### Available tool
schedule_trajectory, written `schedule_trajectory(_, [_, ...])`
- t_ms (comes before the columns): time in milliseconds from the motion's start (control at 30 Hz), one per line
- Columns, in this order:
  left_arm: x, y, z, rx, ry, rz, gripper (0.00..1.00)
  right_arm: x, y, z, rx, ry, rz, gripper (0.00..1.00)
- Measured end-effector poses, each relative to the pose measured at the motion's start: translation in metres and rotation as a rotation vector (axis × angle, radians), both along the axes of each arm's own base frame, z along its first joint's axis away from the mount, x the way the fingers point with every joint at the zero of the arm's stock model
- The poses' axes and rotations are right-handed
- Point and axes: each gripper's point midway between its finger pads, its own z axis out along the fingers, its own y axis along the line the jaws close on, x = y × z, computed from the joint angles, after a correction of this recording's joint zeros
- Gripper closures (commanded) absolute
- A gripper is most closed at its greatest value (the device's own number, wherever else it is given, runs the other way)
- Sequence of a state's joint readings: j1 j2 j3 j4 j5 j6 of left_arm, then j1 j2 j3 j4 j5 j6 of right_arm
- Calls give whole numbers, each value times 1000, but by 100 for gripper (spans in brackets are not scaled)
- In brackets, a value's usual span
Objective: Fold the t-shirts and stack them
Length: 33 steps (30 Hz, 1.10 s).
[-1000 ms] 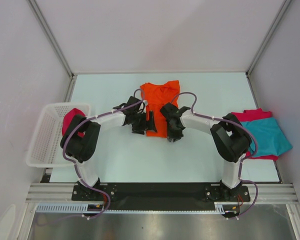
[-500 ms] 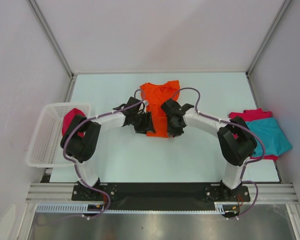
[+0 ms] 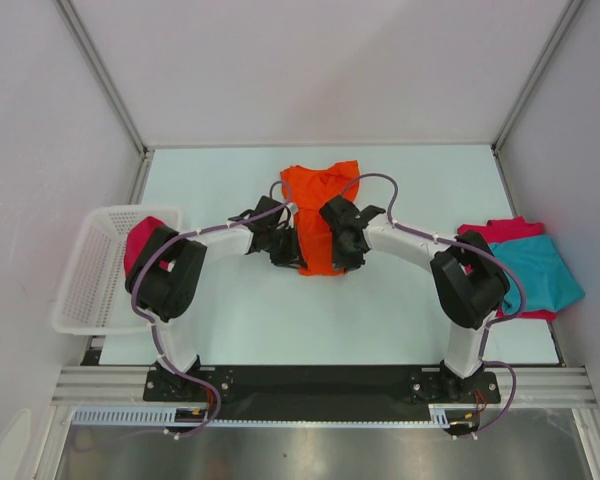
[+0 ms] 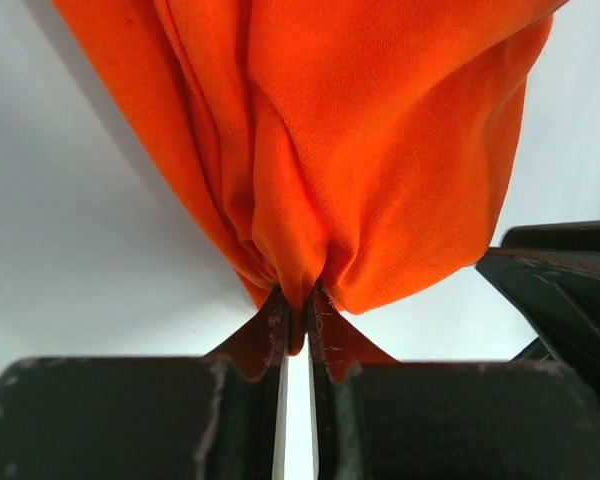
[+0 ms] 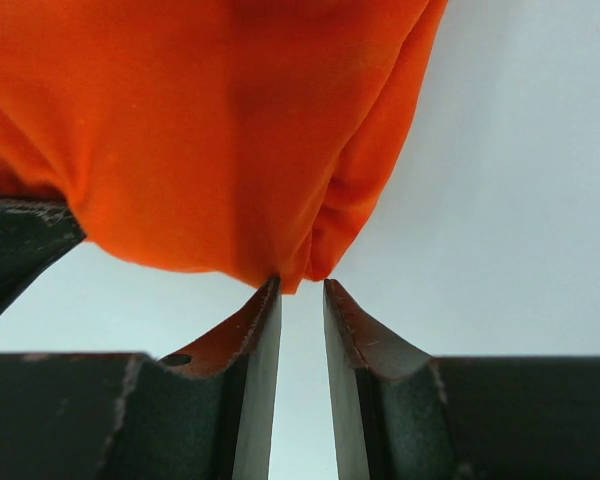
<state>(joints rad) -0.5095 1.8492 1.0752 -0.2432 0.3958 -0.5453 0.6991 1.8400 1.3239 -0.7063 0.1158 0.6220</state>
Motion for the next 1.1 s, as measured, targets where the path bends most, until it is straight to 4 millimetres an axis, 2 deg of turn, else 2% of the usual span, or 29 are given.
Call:
schedule_trajectory(367, [0, 0, 0, 0, -1, 0, 93, 3, 0, -31, -24, 27, -4, 73])
schedule_trajectory(467, [0, 0, -1, 0, 0, 0, 93, 5, 0, -32, -21, 26, -6, 88])
schedule_trajectory(500, [-1, 0, -1, 0, -1, 0, 93, 5, 0, -33, -18, 26, -3, 100])
schedule_trajectory(700, [-2, 1, -3, -1, -3, -1, 94, 6, 1, -33, -3, 12, 7, 100])
schedule_trajectory(833, [-5, 5, 0, 3, -11, 0, 97, 2, -3, -32, 13, -19, 4, 100])
schedule_trajectory(933, [-14, 10, 6, 3, -16, 2, 100, -10, -14, -29, -7, -28, 2, 100])
schedule_trajectory(1033, [-29, 16, 16, 0, -23, -2, 100, -22, -20, -14, -5, -51, 2, 100])
schedule_trajectory(1100, [-40, 21, 26, -11, -37, -6, 100, -32, -19, 4, 11, -77, 6, 100])
